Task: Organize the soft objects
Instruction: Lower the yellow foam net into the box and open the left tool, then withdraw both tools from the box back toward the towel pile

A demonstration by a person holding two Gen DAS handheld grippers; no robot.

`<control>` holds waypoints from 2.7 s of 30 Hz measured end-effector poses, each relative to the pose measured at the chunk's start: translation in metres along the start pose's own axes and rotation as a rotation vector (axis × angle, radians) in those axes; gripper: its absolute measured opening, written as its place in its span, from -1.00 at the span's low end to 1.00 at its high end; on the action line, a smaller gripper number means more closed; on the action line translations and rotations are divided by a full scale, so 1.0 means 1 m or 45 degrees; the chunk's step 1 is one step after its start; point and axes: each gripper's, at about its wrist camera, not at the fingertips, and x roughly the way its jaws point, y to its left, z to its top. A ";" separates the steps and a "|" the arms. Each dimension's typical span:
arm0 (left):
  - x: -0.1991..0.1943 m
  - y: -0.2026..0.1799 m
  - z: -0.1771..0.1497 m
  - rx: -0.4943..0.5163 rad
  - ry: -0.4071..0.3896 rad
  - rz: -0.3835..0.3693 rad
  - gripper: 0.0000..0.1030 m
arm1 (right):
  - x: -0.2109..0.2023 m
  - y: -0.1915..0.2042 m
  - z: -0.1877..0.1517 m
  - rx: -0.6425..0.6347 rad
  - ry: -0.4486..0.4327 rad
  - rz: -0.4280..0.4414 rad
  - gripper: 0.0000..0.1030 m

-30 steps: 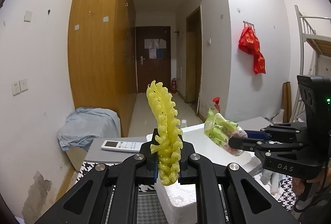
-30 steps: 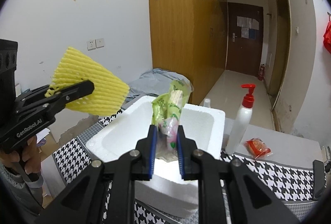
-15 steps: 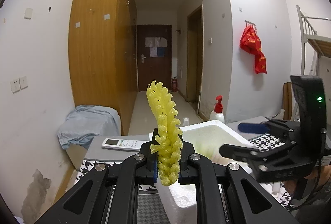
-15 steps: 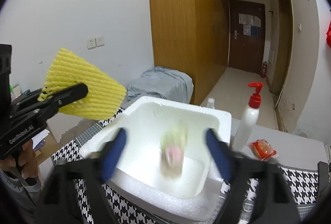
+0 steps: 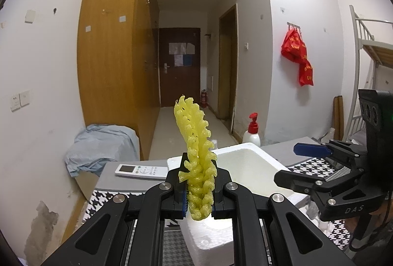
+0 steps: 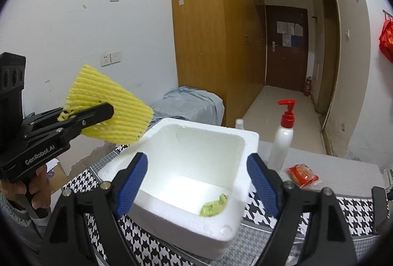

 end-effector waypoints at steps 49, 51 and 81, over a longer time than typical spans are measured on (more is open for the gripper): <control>0.039 -0.038 0.008 0.026 0.060 -0.052 0.98 | -0.066 -0.056 -0.035 0.122 -0.055 -0.236 0.87; 0.034 -0.039 0.008 0.028 0.059 -0.054 0.98 | -0.068 -0.054 -0.036 0.119 -0.058 -0.245 0.87; -0.076 -0.056 -0.009 0.022 -0.097 -0.051 0.98 | -0.141 0.002 -0.056 0.050 -0.188 -0.297 0.99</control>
